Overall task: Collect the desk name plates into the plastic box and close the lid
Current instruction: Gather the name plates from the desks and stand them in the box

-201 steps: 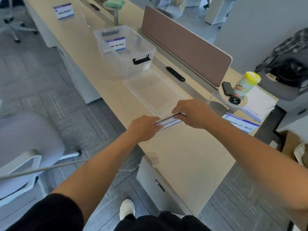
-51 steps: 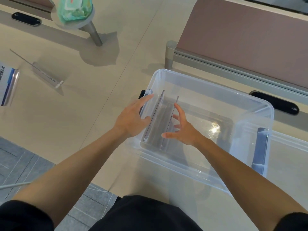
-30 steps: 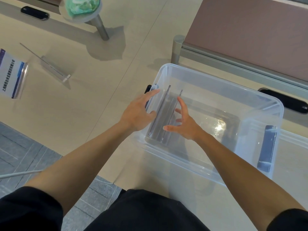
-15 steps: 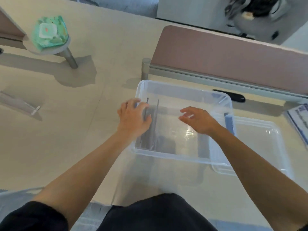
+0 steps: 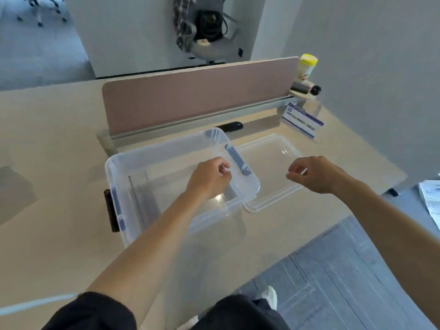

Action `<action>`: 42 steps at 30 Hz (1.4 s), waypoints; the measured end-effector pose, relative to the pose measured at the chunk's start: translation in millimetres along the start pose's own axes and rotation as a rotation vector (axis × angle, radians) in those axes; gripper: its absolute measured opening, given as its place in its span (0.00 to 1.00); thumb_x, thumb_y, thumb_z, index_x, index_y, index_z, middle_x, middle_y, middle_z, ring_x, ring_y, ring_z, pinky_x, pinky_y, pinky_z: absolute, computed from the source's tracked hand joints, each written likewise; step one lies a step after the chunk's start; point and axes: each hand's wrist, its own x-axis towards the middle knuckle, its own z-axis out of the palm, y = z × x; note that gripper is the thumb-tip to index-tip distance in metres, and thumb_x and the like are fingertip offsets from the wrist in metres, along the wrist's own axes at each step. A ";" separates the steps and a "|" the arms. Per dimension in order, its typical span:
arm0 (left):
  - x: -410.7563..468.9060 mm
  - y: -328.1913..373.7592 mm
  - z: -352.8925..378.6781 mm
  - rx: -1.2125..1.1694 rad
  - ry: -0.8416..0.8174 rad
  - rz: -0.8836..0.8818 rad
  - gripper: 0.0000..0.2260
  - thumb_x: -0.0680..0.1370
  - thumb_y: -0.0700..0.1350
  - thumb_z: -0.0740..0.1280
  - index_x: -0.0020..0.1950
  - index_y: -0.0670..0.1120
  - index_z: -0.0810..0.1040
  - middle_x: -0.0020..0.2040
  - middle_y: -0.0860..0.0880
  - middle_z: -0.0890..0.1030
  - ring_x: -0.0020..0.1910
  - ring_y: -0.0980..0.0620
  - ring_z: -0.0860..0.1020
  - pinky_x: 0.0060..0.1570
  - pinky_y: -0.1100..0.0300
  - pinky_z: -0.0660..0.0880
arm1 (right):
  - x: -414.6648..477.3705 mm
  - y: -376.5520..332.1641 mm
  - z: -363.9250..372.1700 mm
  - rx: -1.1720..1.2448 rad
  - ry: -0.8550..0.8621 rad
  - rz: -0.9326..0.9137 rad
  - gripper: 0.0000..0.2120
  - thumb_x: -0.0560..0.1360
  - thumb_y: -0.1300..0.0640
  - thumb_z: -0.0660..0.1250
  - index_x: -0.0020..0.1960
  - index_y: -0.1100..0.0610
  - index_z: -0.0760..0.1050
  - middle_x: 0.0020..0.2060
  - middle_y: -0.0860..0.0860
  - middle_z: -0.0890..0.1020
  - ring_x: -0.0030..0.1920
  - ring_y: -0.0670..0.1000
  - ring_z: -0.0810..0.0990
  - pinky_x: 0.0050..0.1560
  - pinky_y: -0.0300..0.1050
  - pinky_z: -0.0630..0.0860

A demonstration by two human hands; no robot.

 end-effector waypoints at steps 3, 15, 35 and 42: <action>17.0 43.7 32.3 0.044 -0.079 0.052 0.09 0.77 0.47 0.64 0.56 0.50 0.79 0.48 0.55 0.81 0.48 0.53 0.78 0.43 0.63 0.72 | -19.8 59.1 -9.5 0.062 0.046 0.091 0.12 0.77 0.43 0.67 0.55 0.49 0.80 0.46 0.45 0.83 0.49 0.50 0.81 0.53 0.49 0.78; 96.6 229.2 219.7 0.142 -0.208 0.186 0.07 0.77 0.49 0.65 0.53 0.51 0.79 0.47 0.55 0.81 0.47 0.55 0.78 0.44 0.63 0.70 | -40.5 300.7 -46.0 0.255 0.204 0.177 0.14 0.78 0.48 0.68 0.60 0.55 0.80 0.49 0.50 0.84 0.48 0.51 0.83 0.53 0.49 0.79; 295.1 285.1 366.6 -0.008 -0.143 -0.006 0.09 0.75 0.46 0.64 0.53 0.52 0.80 0.48 0.54 0.81 0.49 0.51 0.78 0.46 0.59 0.71 | 149.3 485.2 -111.8 0.174 0.110 0.189 0.15 0.78 0.45 0.67 0.61 0.51 0.78 0.50 0.46 0.82 0.50 0.49 0.81 0.54 0.51 0.79; 364.9 287.5 384.6 -0.149 -0.087 -0.097 0.11 0.77 0.45 0.63 0.58 0.50 0.78 0.50 0.52 0.79 0.50 0.50 0.77 0.47 0.60 0.69 | 256.5 501.3 -142.1 0.094 0.003 0.154 0.15 0.79 0.44 0.65 0.61 0.50 0.78 0.47 0.44 0.80 0.50 0.49 0.79 0.52 0.45 0.76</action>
